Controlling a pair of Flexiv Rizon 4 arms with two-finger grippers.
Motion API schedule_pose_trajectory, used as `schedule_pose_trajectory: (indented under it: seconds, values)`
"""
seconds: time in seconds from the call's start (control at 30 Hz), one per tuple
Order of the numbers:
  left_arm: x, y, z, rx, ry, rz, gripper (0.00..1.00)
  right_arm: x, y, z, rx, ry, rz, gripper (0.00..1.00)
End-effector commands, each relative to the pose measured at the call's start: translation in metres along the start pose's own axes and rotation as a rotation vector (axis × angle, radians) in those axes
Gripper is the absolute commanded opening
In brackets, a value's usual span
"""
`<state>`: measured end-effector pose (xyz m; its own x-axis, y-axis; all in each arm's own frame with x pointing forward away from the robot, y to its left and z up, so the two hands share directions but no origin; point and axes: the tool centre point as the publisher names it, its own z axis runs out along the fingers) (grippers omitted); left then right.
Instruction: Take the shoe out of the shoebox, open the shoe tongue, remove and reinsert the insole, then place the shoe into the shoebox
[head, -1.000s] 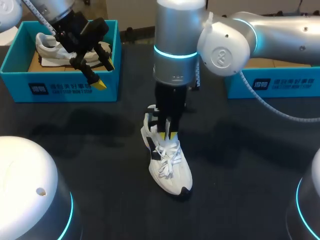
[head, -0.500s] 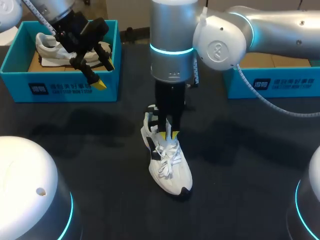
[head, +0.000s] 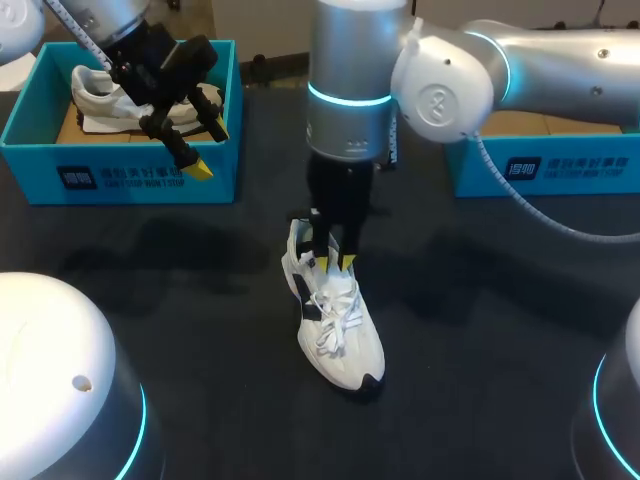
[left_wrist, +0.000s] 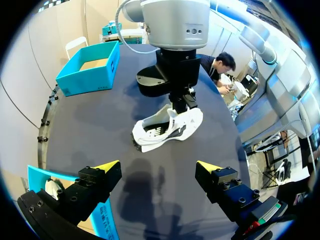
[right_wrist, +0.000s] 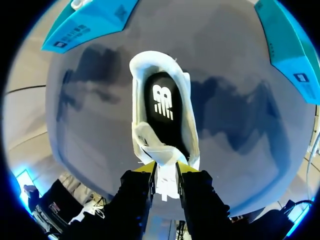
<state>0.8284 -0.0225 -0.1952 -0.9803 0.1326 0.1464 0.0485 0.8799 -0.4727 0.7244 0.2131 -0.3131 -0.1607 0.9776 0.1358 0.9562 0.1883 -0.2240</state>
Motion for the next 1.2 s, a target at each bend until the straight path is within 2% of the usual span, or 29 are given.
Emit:
schedule_pose_trajectory:
  seconds: [0.03, 0.13, 0.27, 0.3, 0.33, 0.37, 0.63, 0.77, 1.2]
  values:
    - [0.001, 0.001, 0.000, -0.001, -0.002, 0.000, 1.00, 0.006, 0.006, 0.004, 0.018, -0.004, -0.013, 0.25]
    - [0.001, 0.001, 0.000, -0.001, -0.002, 0.000, 1.00, 0.005, 0.001, 0.002, 0.023, -0.020, 0.005, 0.27]
    - [0.001, 0.001, 0.000, -0.001, -0.002, 0.000, 1.00, 0.000, -0.012, -0.006, 0.010, -0.053, 0.043, 0.22]
    - [0.001, 0.001, 0.000, -0.001, -0.002, 0.000, 1.00, -0.001, -0.015, -0.008, 0.012, -0.062, 0.057, 0.19]
    - [0.001, 0.001, 0.000, -0.001, -0.002, 0.000, 1.00, -0.002, -0.017, -0.009, 0.014, -0.066, 0.065, 0.04]
    - [0.001, 0.001, 0.000, -0.001, -0.002, 0.000, 1.00, -0.003, -0.019, -0.009, 0.006, -0.062, 0.067, 0.00]
    - [0.001, 0.001, 0.000, -0.001, -0.002, 0.000, 1.00, -0.008, -0.021, -0.001, 0.017, -0.062, 0.083, 0.00]
    - [0.001, 0.001, 0.000, -0.001, -0.002, 0.000, 1.00, -0.019, -0.021, 0.007, 0.019, -0.066, 0.090, 0.00]
    - [0.001, 0.001, 0.000, -0.001, -0.002, 0.000, 1.00, -0.015, 0.004, 0.025, 0.028, -0.020, 0.013, 0.00]
